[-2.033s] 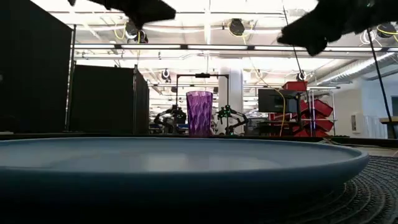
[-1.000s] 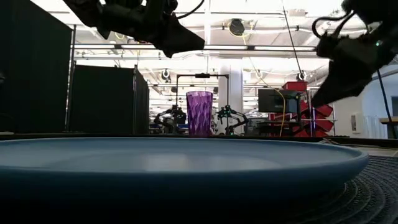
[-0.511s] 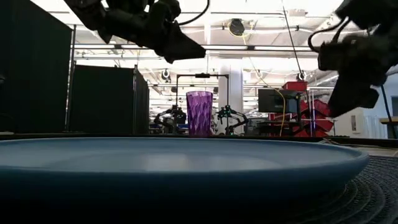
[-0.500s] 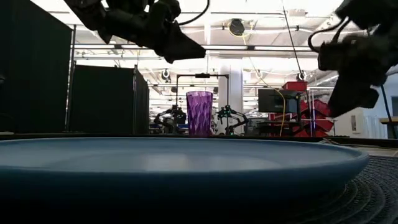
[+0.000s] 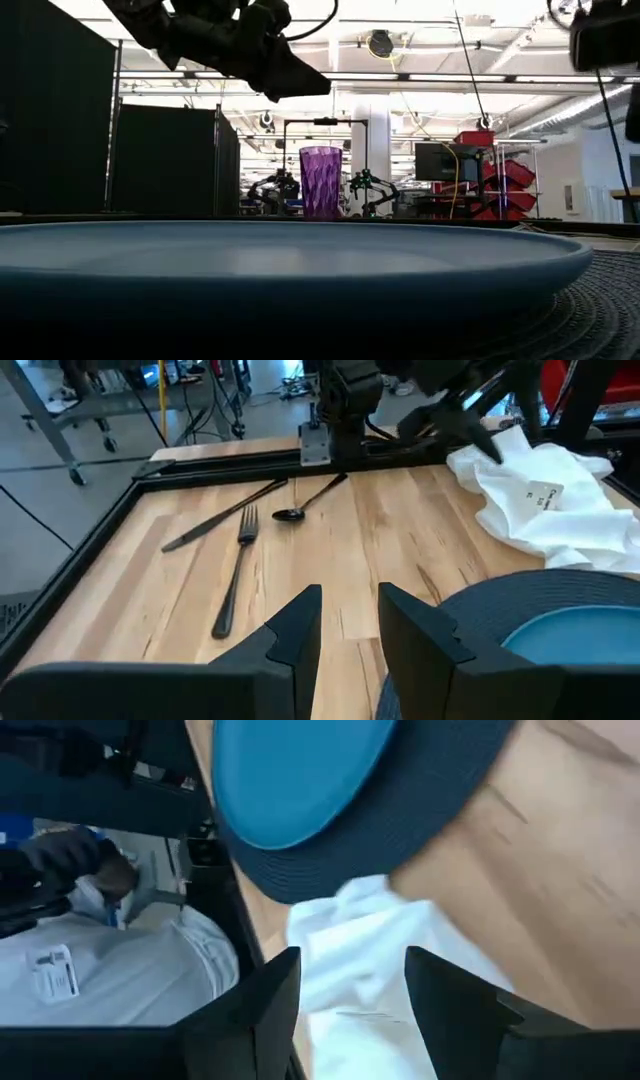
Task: Set table place
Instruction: Fold the white table napkin on the table
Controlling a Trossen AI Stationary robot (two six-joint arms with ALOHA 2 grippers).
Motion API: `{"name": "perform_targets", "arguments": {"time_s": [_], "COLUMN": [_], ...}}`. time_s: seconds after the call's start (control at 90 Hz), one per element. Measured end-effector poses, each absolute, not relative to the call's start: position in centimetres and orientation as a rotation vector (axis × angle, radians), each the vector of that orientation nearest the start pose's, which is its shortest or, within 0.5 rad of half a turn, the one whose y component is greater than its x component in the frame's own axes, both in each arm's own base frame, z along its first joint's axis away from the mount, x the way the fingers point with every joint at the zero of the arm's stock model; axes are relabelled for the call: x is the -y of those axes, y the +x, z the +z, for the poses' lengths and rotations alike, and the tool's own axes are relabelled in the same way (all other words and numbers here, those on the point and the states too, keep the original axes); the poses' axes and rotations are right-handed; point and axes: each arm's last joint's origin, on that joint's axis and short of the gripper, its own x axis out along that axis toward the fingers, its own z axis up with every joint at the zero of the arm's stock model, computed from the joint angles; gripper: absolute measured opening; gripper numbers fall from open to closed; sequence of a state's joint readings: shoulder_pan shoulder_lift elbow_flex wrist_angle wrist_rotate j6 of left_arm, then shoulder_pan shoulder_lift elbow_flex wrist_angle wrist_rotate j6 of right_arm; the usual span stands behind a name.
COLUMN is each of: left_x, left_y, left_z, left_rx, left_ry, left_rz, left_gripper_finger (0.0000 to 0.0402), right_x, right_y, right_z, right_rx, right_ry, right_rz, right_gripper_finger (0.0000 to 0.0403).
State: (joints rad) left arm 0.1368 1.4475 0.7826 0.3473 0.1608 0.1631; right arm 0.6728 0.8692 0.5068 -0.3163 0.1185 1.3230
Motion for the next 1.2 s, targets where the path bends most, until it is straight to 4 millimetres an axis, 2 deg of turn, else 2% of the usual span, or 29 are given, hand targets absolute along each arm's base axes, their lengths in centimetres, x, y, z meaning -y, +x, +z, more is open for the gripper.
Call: {"name": "perform_targets", "arguments": {"time_s": [0.156,0.322,0.478,0.644,0.856,1.033,1.2], "left_x": [-3.8,-3.7,-3.5,-3.5,-3.5,-3.6,-3.6], "left_y": [30.7,30.7,30.7,30.7,30.7,30.7,30.7], "left_z": [23.2,23.2,23.2,23.2,23.2,23.3,23.3], "left_rx": [-0.308,-0.308,-0.308,-0.307,-0.305,-0.296,-0.295], "left_ry": [0.116,0.116,0.117,0.118,0.136,0.156,0.172], "left_rz": [-0.049,-0.051,-0.058,-0.057,-0.06,-0.06,-0.061], "left_gripper_finger": [0.0086,0.0086,0.0086,0.0086,0.0086,0.0086,0.0086], "right_x": [-13.3,-15.9,-18.7,-20.5,-21.1,-21.4,-23.0], "right_y": [15.8,16.7,17.1,16.9,15.6,15.4,16.6], "right_z": [25.0,26.1,25.8,25.1,25.1,25.1,22.8], "right_rx": [-0.84,-1.133,-1.329,-1.463,-1.466,-1.456,-1.484], "right_ry": [0.813,0.568,0.426,0.42,0.453,0.485,0.393], "right_rz": [-0.03,-0.255,-0.392,-0.418,-0.48,-0.5,-0.425], "right_gripper_finger": [0.0169,0.0169,0.0169,0.0169,0.0169,0.0169,0.0169]}}
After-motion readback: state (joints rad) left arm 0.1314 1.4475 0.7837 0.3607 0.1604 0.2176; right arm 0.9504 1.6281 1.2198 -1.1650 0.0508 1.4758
